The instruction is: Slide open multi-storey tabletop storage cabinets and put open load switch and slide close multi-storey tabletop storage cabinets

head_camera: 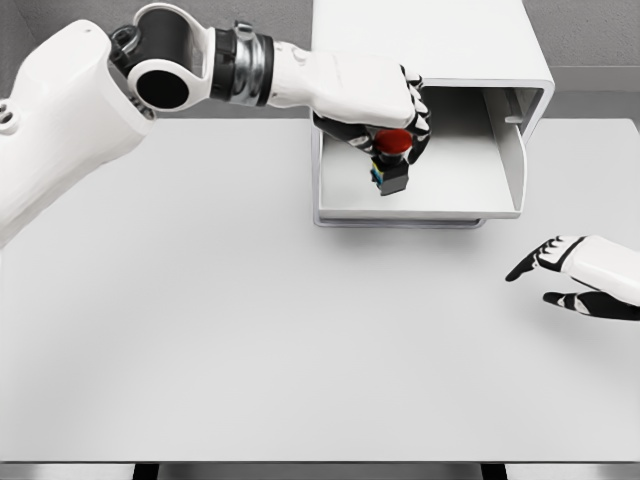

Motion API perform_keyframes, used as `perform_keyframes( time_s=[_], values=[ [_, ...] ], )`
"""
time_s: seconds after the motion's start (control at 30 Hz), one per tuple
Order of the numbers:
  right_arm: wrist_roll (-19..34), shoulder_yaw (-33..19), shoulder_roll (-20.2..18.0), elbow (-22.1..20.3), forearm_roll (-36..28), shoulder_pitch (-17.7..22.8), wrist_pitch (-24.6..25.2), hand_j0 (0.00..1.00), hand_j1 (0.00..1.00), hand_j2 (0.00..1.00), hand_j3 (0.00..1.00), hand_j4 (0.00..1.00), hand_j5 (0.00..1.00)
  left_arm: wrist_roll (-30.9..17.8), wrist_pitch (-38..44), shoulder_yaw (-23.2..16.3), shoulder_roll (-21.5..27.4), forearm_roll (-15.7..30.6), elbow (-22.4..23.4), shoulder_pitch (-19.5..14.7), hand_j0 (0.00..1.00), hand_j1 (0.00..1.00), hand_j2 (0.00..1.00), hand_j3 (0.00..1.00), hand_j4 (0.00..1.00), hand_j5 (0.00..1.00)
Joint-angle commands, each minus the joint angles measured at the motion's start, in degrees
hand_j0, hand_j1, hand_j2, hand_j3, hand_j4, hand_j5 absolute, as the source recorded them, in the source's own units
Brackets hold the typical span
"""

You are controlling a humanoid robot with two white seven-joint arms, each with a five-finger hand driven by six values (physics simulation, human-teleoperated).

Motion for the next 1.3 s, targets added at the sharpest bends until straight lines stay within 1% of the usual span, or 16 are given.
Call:
perform_keyframes(
  time_s=[0.0, 0.1, 0.23, 0.3, 0.43, 0.53, 0.77, 0.83, 0.97, 1.03, 1.1, 1.13, 1.17, 1.2, 1.23, 1.27],
  values=[
    [-0.02, 0.51, -0.06, -0.02, -0.41, 0.0, 0.17, 0.67, 0.67, 0.67, 0.67, 0.67, 0.67, -1.23, 0.02, 0.1, -0.64, -0.36, 0.3, 0.0, 0.5, 0.5, 0.5, 0.5, 0.5, 0.5],
    [-0.02, 0.51, -0.06, -0.02, -0.41, 0.0, 0.17, 0.69, 0.69, 0.69, 0.69, 0.69, 0.69, -1.23, 0.02, 0.19, -0.9, -1.59, 0.92, 0.09, 0.5, 0.5, 0.5, 0.5, 0.5, 0.5],
    [-0.02, 0.51, -0.15, -0.02, -0.41, 0.09, 0.17, 0.71, 0.71, 0.71, 0.71, 0.71, 0.71, -1.23, 0.02, 0.28, -0.82, -1.42, 0.92, 0.09, 0.51, 0.51, 0.51, 0.51, 0.51, 0.51],
    [-0.02, 0.6, -0.15, -0.02, -0.41, 0.09, 0.17, 0.71, 0.71, 0.71, 0.71, 0.71, 0.71, -1.23, 0.02, 0.28, -0.82, -1.16, 1.0, 0.09, 0.58, 0.58, 0.58, 0.58, 0.58, 0.58],
    [-0.02, 0.51, -0.15, -0.02, -0.41, 0.09, 0.17, 0.71, 0.71, 0.71, 0.71, 0.71, 0.71, -1.23, 0.02, 0.37, -0.9, -0.98, 1.0, 0.18, 0.8, 0.8, 0.8, 0.8, 0.8, 0.8],
    [-0.02, 0.51, -0.15, -0.02, -0.41, 0.09, 0.17, 0.71, 0.71, 0.71, 0.71, 0.71, 0.71, -1.23, 0.02, 0.45, -0.9, -0.89, 1.0, 0.09, 0.89, 0.89, 0.89, 0.89, 0.89, 0.89],
    [-0.02, 0.51, -0.15, -0.02, -0.41, 0.18, 0.17, 0.72, 0.72, 0.72, 0.72, 0.72, 0.72, -1.23, 0.02, 0.45, -0.9, -0.8, 1.44, 0.18, 0.95, 0.95, 0.95, 0.95, 0.95, 0.95],
    [-0.02, 0.51, -0.15, -0.02, -0.41, 0.0, 0.17, 0.72, 0.72, 0.72, 0.72, 0.72, 0.72, -1.23, 0.02, 0.45, -0.73, 0.25, 0.74, 0.09, 0.97, 0.97, 0.97, 0.97, 0.97, 0.97],
    [-0.02, 0.6, -0.15, -0.02, -0.59, -2.02, 0.17, 0.72, 0.72, 0.72, 0.72, 0.72, 0.72, -1.23, 0.02, 0.54, 0.33, 3.24, -3.48, -0.26, 1.0, 1.0, 1.0, 1.0, 1.0, 1.0],
    [-0.02, 0.86, -0.15, -0.02, -0.76, -2.55, 0.17, 0.72, 0.72, 0.72, 0.72, 0.72, 0.72, -1.23, 0.02, 0.54, 2.61, 5.08, -6.46, -0.26, 1.0, 1.0, 1.0, 1.0, 1.0, 1.0],
    [-0.02, 3.76, -0.15, -0.02, -0.76, -5.01, 0.17, 0.72, 0.72, 0.72, 0.72, 0.72, 0.72, -1.23, 0.02, 0.63, 5.95, 7.89, -9.72, -0.61, 1.0, 1.0, 1.0, 1.0, 1.0, 1.0],
    [-0.02, 4.73, -0.15, -0.02, -0.76, -5.62, 0.17, 0.72, 0.72, 0.72, 0.72, 0.72, 0.72, -1.23, 0.02, 1.77, 8.76, 9.13, -11.56, -0.44, 1.0, 1.0, 1.0, 1.0, 1.0, 1.0],
    [-0.02, 4.82, -0.24, -0.02, -0.76, -5.98, 0.17, 0.72, 0.72, 0.72, 0.72, 0.72, 0.72, -1.23, 0.02, 2.56, 12.71, 11.49, -12.62, -0.44, 1.0, 1.0, 1.0, 1.0, 1.0, 1.0],
    [-0.02, 5.96, -0.24, -0.02, -0.76, -6.85, 0.17, 0.72, 0.72, 0.72, 0.72, 0.72, 0.72, -1.23, 0.02, 3.53, 17.37, 14.05, -12.62, -0.09, 1.0, 1.0, 1.0, 1.0, 1.0, 1.0],
    [-0.02, 7.63, -0.68, -0.02, -0.76, -8.0, 0.17, 0.72, 0.72, 0.72, 0.72, 0.72, 0.72, -1.23, 0.02, 4.14, 22.64, 16.59, -11.66, 0.35, 1.0, 1.0, 1.0, 1.0, 1.0, 1.0],
    [-0.02, 8.77, -0.94, -0.02, -0.76, -8.44, 0.17, 0.72, 0.72, 0.72, 0.72, 0.72, 0.72, -1.23, 0.02, 4.32, 26.86, 18.88, -10.07, 1.93, 1.0, 1.0, 1.0, 1.0, 1.0, 1.0]
  ],
)
